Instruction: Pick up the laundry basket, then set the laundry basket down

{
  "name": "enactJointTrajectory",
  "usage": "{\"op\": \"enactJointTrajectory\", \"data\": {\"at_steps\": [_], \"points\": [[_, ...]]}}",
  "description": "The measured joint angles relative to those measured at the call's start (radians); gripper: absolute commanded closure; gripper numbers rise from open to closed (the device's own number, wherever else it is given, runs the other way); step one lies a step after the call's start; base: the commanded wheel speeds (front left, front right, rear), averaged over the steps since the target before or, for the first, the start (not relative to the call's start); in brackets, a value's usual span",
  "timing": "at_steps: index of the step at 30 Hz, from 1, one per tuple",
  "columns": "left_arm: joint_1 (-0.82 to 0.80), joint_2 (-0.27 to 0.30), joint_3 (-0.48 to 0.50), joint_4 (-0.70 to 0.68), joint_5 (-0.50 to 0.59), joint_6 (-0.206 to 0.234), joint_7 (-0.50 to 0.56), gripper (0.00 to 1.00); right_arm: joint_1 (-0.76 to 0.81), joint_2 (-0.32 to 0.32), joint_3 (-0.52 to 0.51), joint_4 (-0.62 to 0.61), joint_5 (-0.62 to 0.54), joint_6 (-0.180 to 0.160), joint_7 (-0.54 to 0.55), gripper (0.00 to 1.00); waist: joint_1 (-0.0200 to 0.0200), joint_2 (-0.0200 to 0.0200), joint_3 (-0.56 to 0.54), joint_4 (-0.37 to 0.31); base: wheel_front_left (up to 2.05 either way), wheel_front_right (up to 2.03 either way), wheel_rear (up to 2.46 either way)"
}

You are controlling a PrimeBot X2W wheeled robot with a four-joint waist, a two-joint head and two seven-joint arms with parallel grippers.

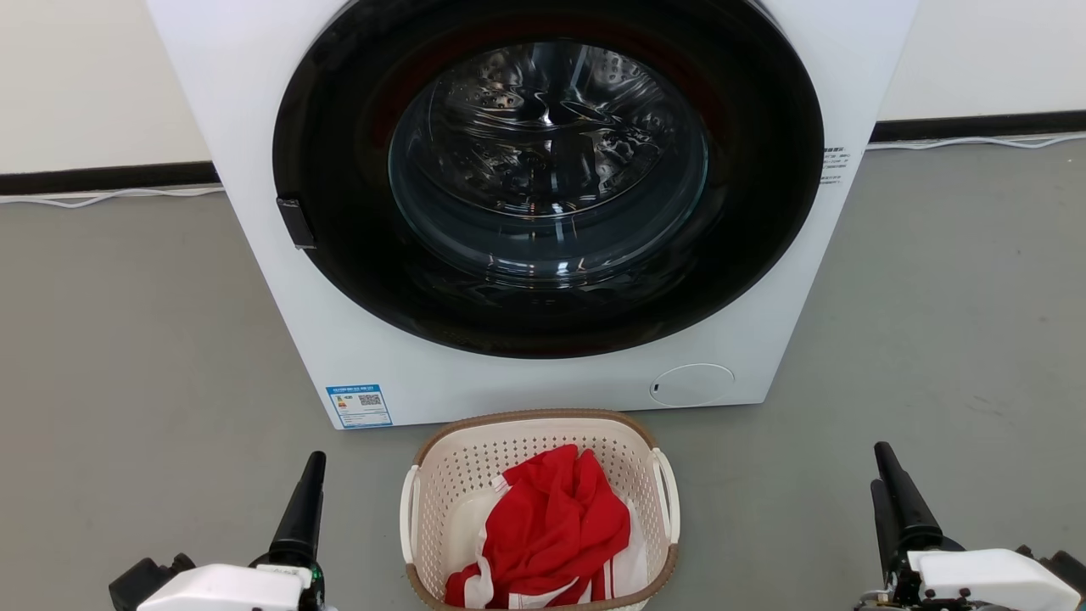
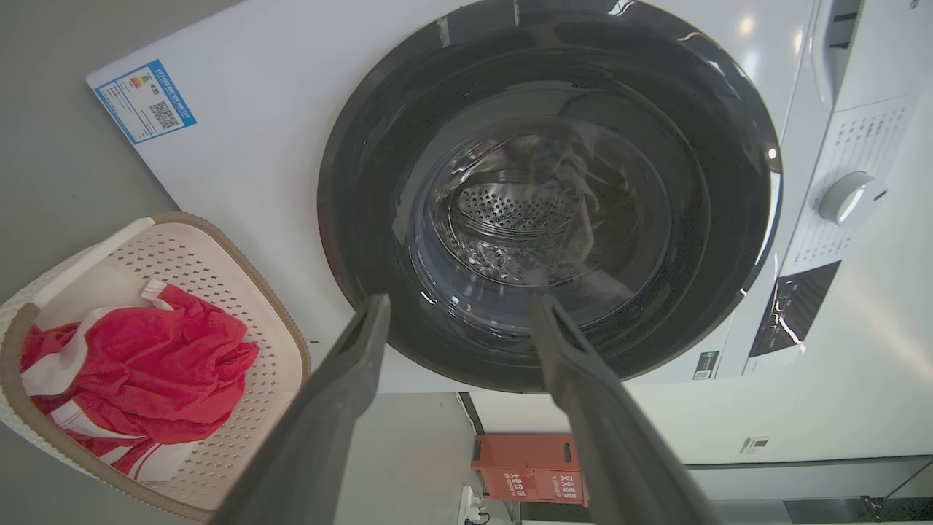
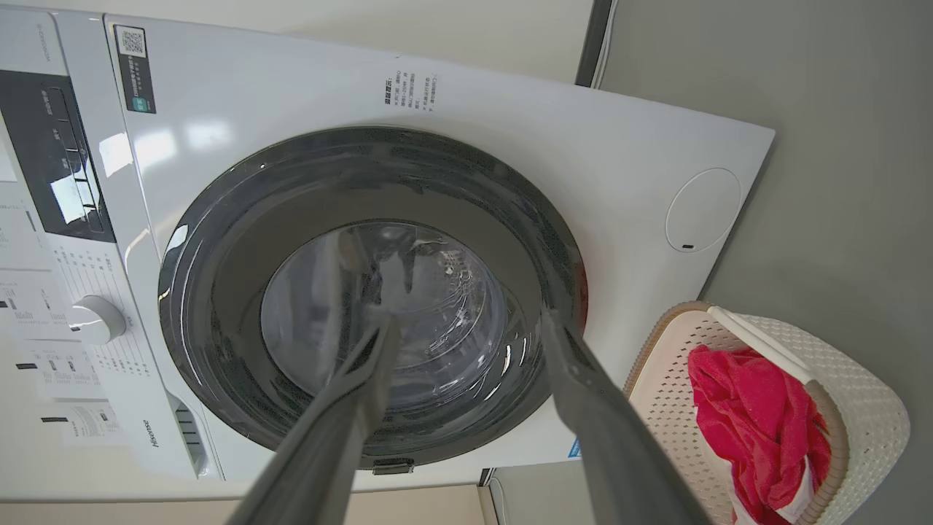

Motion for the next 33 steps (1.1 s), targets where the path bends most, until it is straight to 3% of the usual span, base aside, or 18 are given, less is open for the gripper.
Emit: {"op": "enactJointTrajectory", "data": {"at_steps": [25,33], "points": [[0.007,0.008,-0.072,-0.083,0.453,0.070,-0.071,0.00,0.001,0.000,0.043,-0.072,-0.429,0.001,-0.073,0.00,-0.0001,0.0000,0.001,-0.002,0.00,0.00,0.00],[0.023,0.022,-0.103,-0.103,0.571,0.113,-0.097,0.00,0.006,-0.001,0.052,-0.083,-0.530,0.001,-0.096,0.00,0.0000,0.0000,-0.002,-0.003,0.00,0.00,0.00]]}}
